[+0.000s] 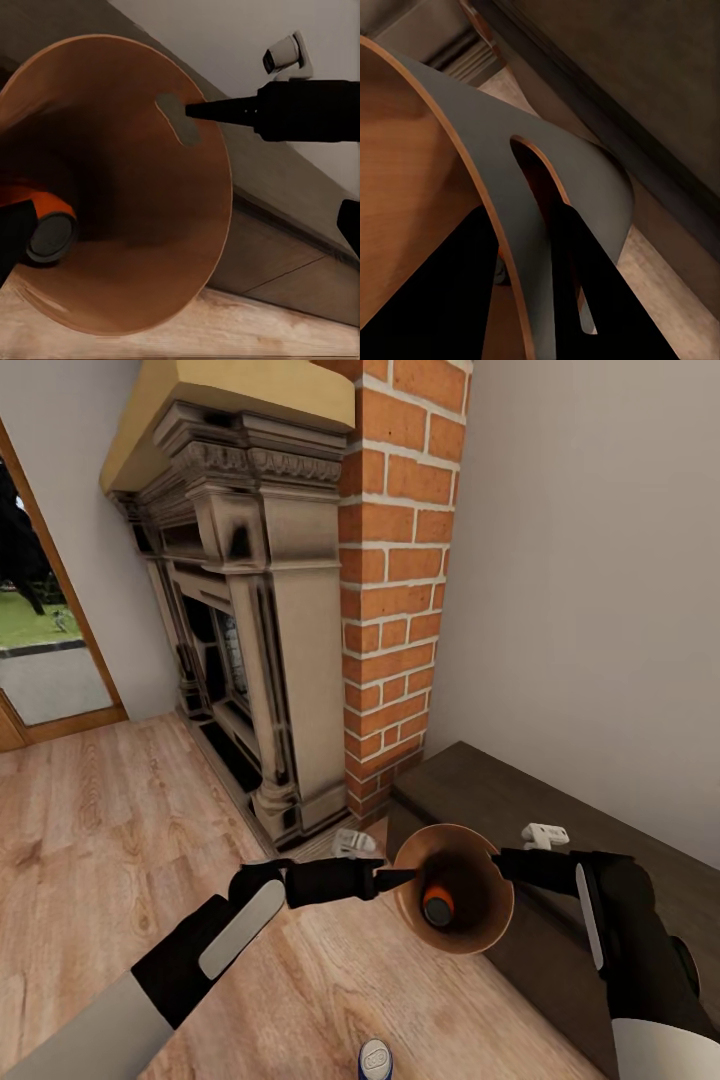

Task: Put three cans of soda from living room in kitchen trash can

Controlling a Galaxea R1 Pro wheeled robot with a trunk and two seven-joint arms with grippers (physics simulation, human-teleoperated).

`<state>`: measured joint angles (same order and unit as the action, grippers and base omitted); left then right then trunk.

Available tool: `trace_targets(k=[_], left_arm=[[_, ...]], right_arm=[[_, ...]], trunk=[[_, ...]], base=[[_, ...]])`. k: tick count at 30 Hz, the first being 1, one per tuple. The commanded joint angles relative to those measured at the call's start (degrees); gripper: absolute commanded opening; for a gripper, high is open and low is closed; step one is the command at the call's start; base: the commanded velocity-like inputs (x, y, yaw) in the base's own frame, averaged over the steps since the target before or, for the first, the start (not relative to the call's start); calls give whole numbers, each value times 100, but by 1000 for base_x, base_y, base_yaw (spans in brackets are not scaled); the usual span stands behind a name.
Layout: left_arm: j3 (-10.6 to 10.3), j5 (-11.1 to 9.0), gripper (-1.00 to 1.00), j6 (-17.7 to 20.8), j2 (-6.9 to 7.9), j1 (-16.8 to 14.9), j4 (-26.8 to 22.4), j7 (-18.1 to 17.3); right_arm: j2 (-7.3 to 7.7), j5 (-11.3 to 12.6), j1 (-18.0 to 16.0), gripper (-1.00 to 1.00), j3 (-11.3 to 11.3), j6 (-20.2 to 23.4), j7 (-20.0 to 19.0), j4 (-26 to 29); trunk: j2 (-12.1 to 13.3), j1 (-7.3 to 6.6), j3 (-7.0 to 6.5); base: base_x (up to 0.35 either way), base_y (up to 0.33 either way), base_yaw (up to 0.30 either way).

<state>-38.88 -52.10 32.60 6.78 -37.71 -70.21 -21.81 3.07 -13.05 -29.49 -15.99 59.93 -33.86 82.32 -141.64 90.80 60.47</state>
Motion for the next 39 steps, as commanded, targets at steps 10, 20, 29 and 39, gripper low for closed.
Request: trace_targets(k=[10,20,29,39], left_arm=[[-35,-453,100,267,1453,0,-1060,-10],[-42,-1424,100,258,2514,0,-1468,47],[-148,-1397,100,230,2770,0,-1204,736],[-520,-1374,100,212,2930,0,-1065,785]], right_arm=[[-3,673,-4,-100,-5,7,2,488],[-10,672,-4,-100,-7,7,6,478],[-9,674,-4,-100,14,7,8,490],[-16,681,-4,-100,10,7,3,512]], trunk=[[-1,-1,-1],[-1,-1,-1],[-1,-1,-1],[-1,-1,-1]], base=[[0,0,0],[0,0,0],[0,0,0],[0,0,78]])
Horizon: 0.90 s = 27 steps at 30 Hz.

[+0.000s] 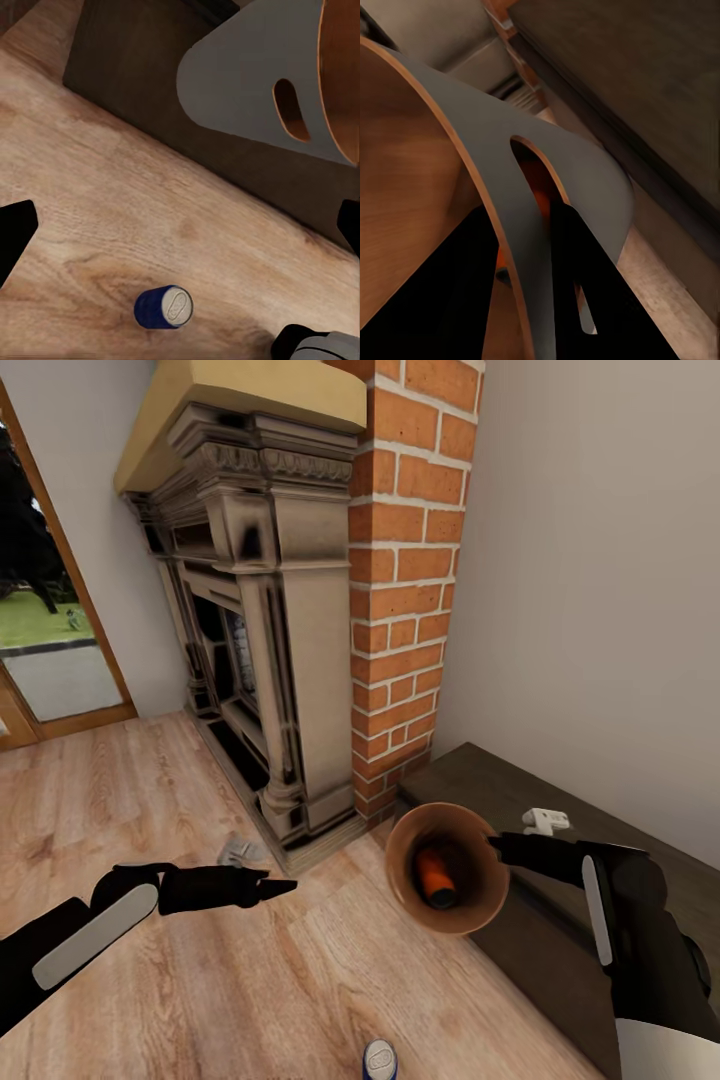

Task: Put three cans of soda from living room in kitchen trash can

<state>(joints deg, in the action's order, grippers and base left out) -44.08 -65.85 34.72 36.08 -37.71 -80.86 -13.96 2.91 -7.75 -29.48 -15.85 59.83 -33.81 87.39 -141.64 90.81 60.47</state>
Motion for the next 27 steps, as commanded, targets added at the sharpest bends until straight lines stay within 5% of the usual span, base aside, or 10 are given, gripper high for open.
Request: trace_targets(k=[1,13,27], left_arm=[[-2,1,100,0,0,0,0,-1],[-4,-7,100,0,-7,0,3,0],[-4,1,100,-3,-24,0,0,-22]], right_arm=[[-3,150,-5,-100,-4,17,-2,6],[8,151,-5,-100,-5,17,-2,15],[8,151,-5,-100,-5,17,-2,15]], trunk=[[-1,-1,-1],[-1,-1,-1],[-1,-1,-1]], base=[[0,0,234],[0,0,244],[0,0,20]])
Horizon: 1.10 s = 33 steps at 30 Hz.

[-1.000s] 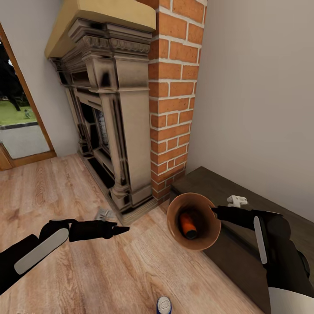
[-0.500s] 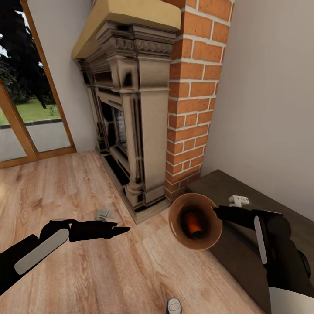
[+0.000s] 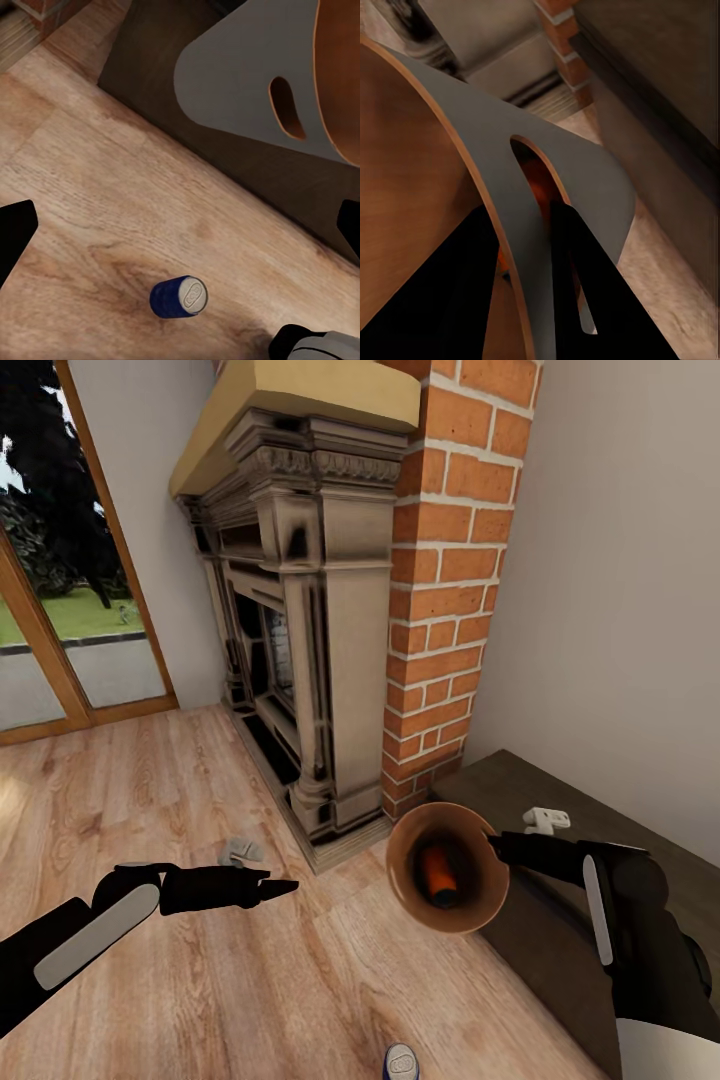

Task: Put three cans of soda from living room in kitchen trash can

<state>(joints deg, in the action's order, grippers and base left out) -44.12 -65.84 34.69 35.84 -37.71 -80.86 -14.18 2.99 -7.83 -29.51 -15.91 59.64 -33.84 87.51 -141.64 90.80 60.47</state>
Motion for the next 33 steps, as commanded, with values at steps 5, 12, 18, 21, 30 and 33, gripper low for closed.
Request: trace_targets(k=[5,12,18,21,30,33], left_arm=[[0,1,100,1,-6,0,0,-10],[0,1,100,2,-5,0,0,-15],[0,0,100,3,-1,0,0,-15],[0,-3,100,3,1,0,-1,-15],[0,-8,100,3,-2,0,-6,-22],[0,-8,100,-4,-1,0,-14,-23]], right_arm=[[-6,159,-2,-100,0,36,0,3],[-11,159,-2,-100,0,36,0,3],[-17,159,-2,-100,0,36,0,11],[-18,159,-2,-100,-3,36,0,11],[-18,159,-2,-100,-8,36,0,12],[-18,159,-2,-100,-8,36,0,12]], trunk=[[0,-1,-1],[0,-1,-1],[0,-1,-1],[0,-1,-1],[0,-1,-1],[0,-1,-1]], base=[[0,0,0],[0,0,0],[0,0,-35],[0,0,-49],[6,2,-5],[76,123,0]])
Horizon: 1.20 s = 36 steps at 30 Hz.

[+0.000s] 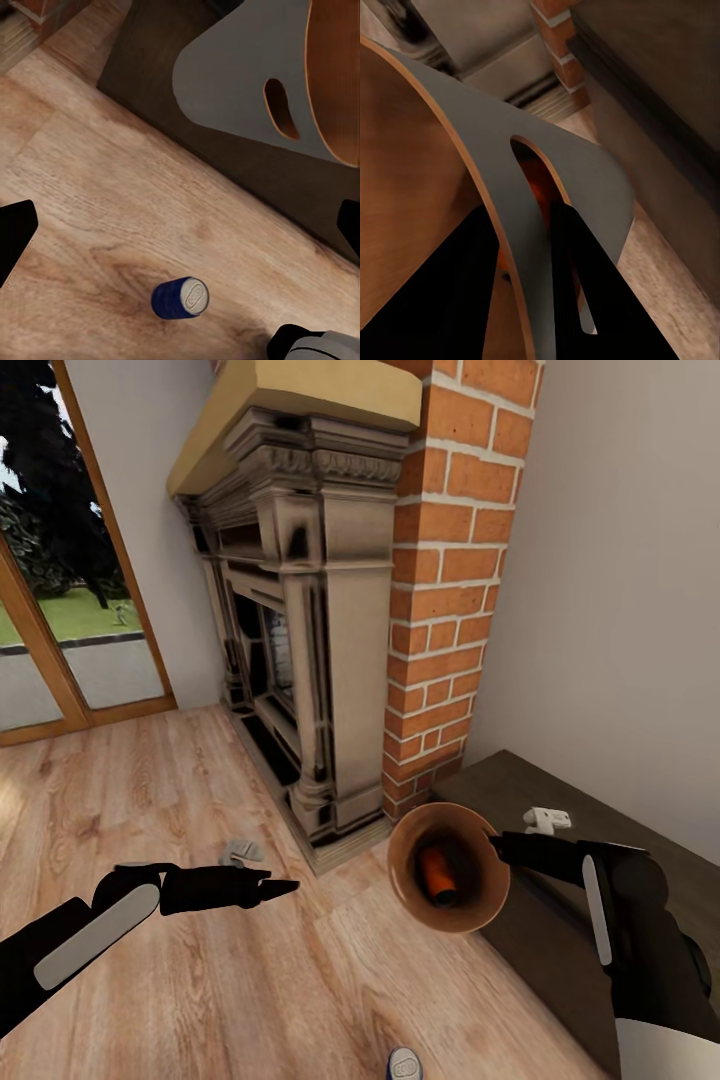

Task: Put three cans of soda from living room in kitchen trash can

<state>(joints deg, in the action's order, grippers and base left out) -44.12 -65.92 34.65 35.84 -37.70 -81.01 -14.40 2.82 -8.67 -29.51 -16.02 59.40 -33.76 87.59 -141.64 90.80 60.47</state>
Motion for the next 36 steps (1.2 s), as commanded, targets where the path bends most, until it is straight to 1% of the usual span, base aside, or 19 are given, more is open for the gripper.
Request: trace_targets(k=[1,8,12,16,18,36], left_arm=[[0,2,100,-1,1,0,-5,-1],[0,0,100,4,2,0,-18,-1],[0,0,100,6,2,0,-20,-1],[0,0,100,6,2,0,-20,-1],[0,0,100,6,2,0,-20,-1],[0,0,100,7,11,0,-20,-1]], right_arm=[[-1,243,-2,-100,2,60,-7,3],[-7,245,-2,-100,2,60,-7,2],[-16,281,-2,-100,-5,60,-35,2],[10,502,-2,-100,-6,60,-144,10],[14,541,-2,-100,-1,60,-158,11],[17,560,-2,-100,18,60,-157,13]], trunk=[[0,-1,-1],[0,-1,-1],[0,-1,-11],[0,-1,-25],[0,-1,-32],[0,-1,-107]], base=[[105,208,0],[61,78,-21],[7,7,-182],[1,1,-245],[0,0,-254],[0,0,-242]])
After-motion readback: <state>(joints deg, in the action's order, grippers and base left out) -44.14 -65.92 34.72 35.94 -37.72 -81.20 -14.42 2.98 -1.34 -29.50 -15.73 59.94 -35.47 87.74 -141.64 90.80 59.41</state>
